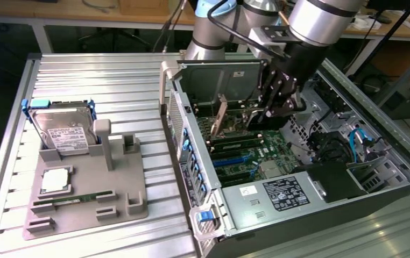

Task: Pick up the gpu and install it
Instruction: 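Insert the gpu into the slot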

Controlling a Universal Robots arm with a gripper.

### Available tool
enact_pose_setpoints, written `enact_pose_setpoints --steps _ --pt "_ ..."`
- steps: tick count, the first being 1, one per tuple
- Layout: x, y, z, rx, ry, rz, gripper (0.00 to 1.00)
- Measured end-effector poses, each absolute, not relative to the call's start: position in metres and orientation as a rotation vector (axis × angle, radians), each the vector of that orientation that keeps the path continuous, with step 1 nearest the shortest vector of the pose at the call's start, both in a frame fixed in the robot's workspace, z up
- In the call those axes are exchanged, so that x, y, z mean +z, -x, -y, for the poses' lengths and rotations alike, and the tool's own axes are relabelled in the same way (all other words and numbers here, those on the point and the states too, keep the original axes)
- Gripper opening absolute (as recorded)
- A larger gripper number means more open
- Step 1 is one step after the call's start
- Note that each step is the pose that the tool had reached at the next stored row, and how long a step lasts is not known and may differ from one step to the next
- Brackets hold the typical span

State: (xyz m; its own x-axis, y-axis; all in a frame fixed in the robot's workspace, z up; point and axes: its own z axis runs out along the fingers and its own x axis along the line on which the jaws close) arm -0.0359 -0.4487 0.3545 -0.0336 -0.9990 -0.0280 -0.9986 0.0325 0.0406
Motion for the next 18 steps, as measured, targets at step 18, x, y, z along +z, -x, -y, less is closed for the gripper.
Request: enact_pose_setpoints --steps 18 --pt "0.320 0.039 0.458 -0.077 -2.177 2.250 0.27"
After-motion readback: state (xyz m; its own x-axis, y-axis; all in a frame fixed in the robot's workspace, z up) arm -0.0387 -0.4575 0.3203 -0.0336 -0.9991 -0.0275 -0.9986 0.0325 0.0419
